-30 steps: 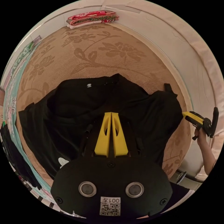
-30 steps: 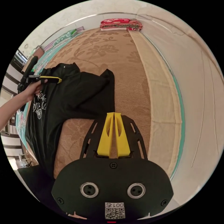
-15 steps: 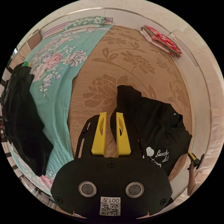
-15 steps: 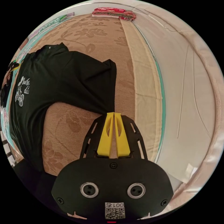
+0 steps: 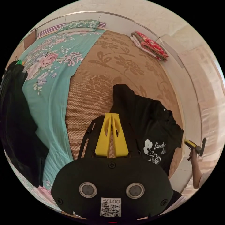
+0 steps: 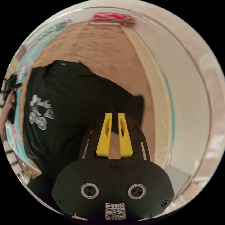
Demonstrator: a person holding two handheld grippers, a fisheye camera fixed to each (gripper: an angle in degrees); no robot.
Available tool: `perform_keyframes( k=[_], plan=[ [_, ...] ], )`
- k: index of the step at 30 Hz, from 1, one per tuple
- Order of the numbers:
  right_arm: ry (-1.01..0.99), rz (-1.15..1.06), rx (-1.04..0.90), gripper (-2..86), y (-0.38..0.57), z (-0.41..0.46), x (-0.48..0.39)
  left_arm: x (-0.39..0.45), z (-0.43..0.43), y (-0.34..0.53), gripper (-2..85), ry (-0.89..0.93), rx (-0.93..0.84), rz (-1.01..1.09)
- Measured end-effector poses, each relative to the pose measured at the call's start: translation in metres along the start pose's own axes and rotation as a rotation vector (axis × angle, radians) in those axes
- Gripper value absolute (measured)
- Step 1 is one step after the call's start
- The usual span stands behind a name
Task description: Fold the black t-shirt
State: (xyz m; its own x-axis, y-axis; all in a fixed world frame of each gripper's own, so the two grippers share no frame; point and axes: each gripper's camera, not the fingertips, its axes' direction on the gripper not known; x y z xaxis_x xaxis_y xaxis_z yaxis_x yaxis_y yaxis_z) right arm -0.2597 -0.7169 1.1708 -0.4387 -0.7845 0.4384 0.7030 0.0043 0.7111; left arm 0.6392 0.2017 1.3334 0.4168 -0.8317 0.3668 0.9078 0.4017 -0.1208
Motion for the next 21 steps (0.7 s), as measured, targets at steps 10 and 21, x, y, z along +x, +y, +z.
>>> perform_keyframes(
  k=[10, 21],
  plan=[
    [-0.638, -0.467, 0.114, 11.8, -0.237, 0.061, -0.22, -0.03, 0.042, 0.025, -1.1, 0.177, -0.056, 0.005],
    [-0.753, -0.677, 0.163, 0.7, -0.192, 0.037, -0.197, -0.053, 0.018, 0.079, 6.7, 0.23, 0.013, 0.024]
  ],
)
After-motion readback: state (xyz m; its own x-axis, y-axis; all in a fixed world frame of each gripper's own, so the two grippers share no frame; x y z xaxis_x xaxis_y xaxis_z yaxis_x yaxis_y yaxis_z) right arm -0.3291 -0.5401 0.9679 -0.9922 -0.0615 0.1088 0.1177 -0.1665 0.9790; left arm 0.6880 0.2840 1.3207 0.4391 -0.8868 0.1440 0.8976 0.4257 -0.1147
